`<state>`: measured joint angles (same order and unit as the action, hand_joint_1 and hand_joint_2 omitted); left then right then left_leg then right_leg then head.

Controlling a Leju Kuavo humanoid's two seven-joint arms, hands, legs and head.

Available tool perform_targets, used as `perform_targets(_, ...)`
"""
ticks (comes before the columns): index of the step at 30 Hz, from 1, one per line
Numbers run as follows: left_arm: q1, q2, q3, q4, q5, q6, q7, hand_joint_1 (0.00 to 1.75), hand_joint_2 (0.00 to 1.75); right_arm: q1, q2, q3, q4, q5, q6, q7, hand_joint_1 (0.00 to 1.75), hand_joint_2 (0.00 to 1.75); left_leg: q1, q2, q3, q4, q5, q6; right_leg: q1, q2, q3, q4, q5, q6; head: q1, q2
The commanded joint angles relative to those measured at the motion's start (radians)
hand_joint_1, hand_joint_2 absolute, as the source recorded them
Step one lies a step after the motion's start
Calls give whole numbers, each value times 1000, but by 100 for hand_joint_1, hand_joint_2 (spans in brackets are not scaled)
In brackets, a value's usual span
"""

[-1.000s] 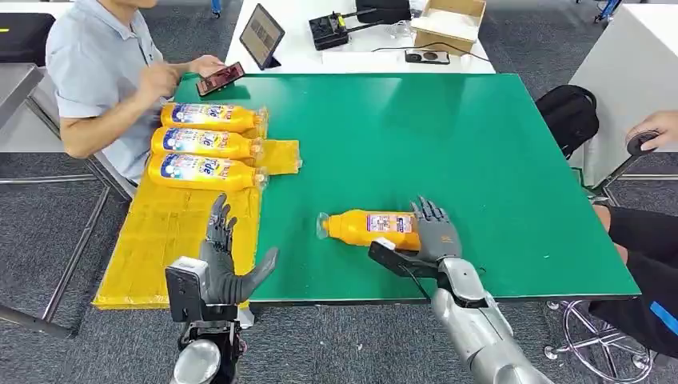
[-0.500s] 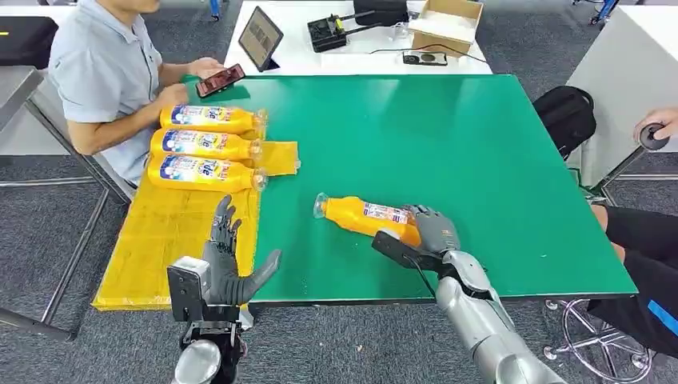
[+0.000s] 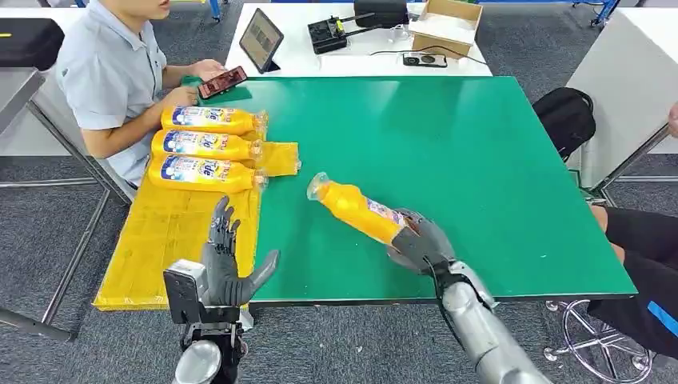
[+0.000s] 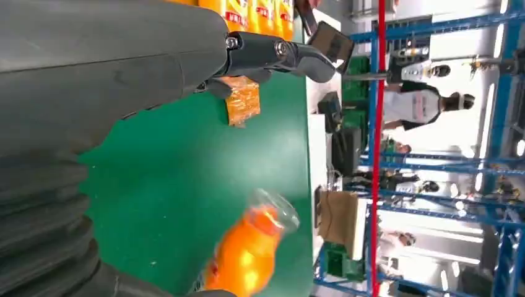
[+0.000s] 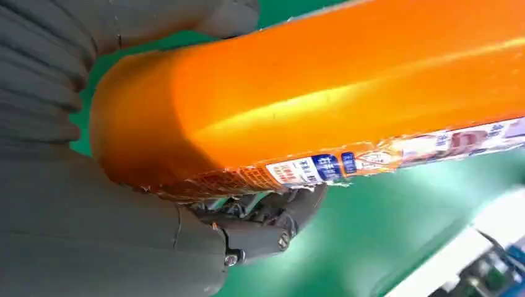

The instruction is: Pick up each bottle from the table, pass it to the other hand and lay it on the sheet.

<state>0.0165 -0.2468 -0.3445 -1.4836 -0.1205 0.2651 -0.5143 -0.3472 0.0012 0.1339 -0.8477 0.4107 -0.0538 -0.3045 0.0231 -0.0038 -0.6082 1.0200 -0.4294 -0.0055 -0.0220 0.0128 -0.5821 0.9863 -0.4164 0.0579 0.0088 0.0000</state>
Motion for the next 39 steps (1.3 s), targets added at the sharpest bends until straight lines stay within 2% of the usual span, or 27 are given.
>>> perform_targets(1,-4,45,-29,40,37,-78,1,0,175,111,71,-37,-251,-116,-59,-69,175,175,0,2,0,-1,0,1,0,0,-1,0,0,-3,0,0)
perform_targets(6,21,73,-73,33,51,-196,-7,0,175,158,93,1,-403,-113,-164,-126,175,175,-1,1,-6,-1,0,2,0,0,-6,0,-1,-2,0,0)
perform_targets(9,24,102,-130,34,38,-290,-18,0,175,161,93,32,-417,-104,-169,-139,175,175,-1,1,-6,-1,-1,2,0,-1,-5,0,-2,-4,-1,0)
perform_targets(11,29,107,-145,31,23,-300,-29,0,175,158,95,43,-412,-96,-172,-147,175,175,-1,0,-10,-1,0,1,-1,-1,-10,0,-1,-2,-1,0)
perform_targets(13,33,101,-148,27,8,-302,-38,0,175,159,98,62,-413,-74,-187,-166,169,175,-1,1,-8,-2,-1,2,-1,0,-8,0,-1,-3,-1,0)
perform_targets(20,13,71,-144,50,38,-330,-6,0,175,140,132,160,-349,-38,-172,-162,175,175,-1,1,-11,-1,0,1,-1,0,-11,0,0,-1,-1,0)
perform_targets(27,-21,60,-162,46,74,-316,8,0,175,116,181,284,-242,-7,-164,-211,175,175,0,2,-9,-1,0,1,0,0,-9,-1,-1,-3,-1,0)
perform_targets(34,-45,59,-174,54,91,-285,20,0,175,113,207,368,-211,-6,-177,-258,175,175,0,0,-9,-1,0,2,0,-2,-9,0,-1,-3,0,0)
perform_targets(39,-47,59,-174,54,92,-285,20,0,175,114,211,370,-211,-6,-178,-259,175,175,0,0,-11,-1,0,1,0,-2,-10,0,-1,-2,-1,0)
